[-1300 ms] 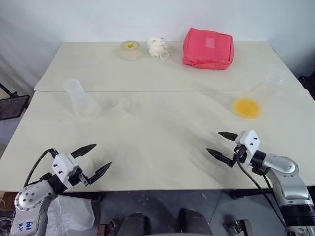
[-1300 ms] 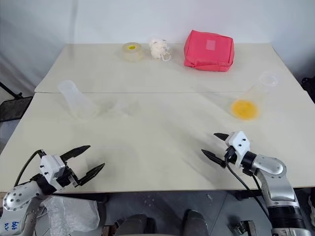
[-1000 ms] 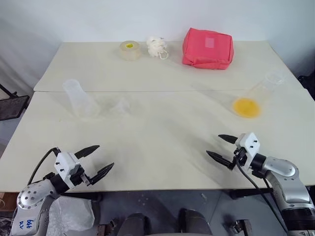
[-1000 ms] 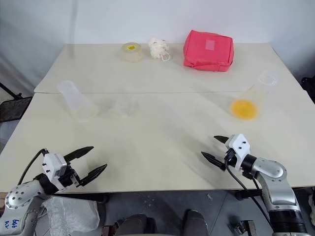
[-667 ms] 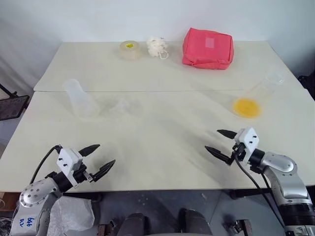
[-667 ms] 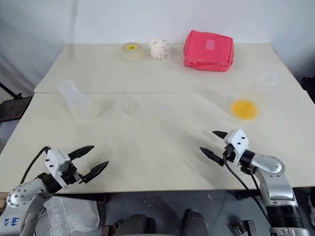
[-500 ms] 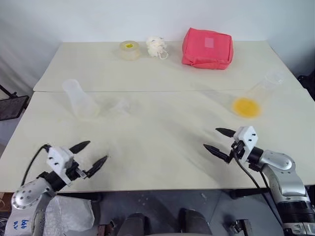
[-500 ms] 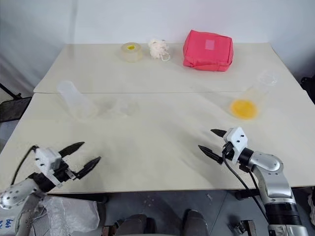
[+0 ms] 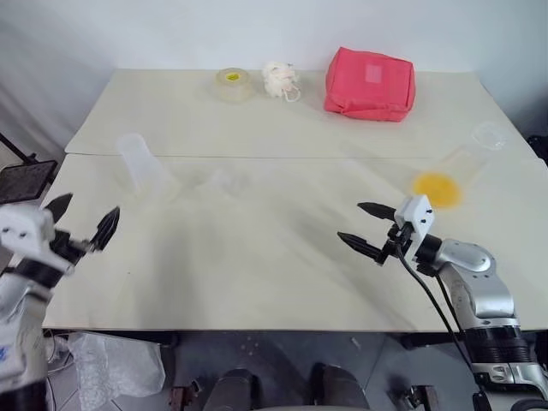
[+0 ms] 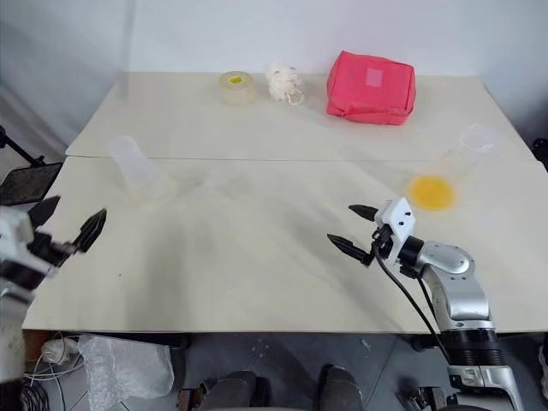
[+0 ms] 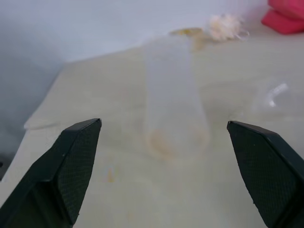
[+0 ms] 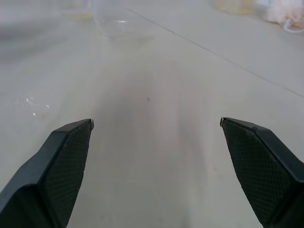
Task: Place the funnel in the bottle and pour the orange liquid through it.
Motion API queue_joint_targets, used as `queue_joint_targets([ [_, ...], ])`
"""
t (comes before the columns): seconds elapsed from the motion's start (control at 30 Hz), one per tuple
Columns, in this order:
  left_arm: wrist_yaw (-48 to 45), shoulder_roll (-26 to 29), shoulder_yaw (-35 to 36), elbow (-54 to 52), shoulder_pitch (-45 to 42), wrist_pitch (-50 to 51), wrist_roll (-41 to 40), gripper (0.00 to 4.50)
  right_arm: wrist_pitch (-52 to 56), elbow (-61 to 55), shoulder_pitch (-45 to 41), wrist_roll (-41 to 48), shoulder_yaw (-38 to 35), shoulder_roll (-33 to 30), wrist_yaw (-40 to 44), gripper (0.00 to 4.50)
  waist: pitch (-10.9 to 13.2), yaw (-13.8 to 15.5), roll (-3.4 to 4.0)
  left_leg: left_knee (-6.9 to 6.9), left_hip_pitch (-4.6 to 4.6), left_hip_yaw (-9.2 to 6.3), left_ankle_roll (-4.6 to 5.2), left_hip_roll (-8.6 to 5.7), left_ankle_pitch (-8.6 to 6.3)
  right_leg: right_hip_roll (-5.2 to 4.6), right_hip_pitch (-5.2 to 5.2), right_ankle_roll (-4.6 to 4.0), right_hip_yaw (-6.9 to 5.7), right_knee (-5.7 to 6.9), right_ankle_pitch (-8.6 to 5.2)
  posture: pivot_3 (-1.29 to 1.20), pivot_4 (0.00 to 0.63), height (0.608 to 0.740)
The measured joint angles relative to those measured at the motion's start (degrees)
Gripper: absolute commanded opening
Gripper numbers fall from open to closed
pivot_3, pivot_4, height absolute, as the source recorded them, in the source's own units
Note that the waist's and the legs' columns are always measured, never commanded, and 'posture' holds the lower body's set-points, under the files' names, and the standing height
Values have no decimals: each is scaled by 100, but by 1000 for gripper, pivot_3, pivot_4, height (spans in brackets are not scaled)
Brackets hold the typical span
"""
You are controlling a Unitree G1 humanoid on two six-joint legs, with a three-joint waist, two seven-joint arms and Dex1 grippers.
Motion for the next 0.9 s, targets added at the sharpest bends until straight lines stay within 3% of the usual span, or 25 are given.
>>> queue_joint_targets([
  [0.63, -100, -47, -952, 3645, -2693, -1700, 821, 4500, 628, -699, -180, 408, 58, 52, -79, 4471, 14, -117, -26, 57, -57, 5, -19, 7, -3, 41, -35, 1, -13, 4, 0, 0, 150, 740],
  [0.73, -58, -53, -1014, 4049, -2942, -1884, 901, 3897, 629, -700, -183, 435, 56, 53, -86, 4500, 14, -126, -26, 58, -57, 1, -19, 7, -3, 42, -35, 1, -16, 6, 0, 0, 150, 740],
  [0.9, -132, -139, -1053, 4202, -3037, -1950, 857, 2478, 628, -700, -185, 445, 56, 53, -120, 4500, 14, -128, -27, 63, -59, -6, -19, 7, -3, 41, -35, 1, -16, 12, 0, 0, 150, 740],
])
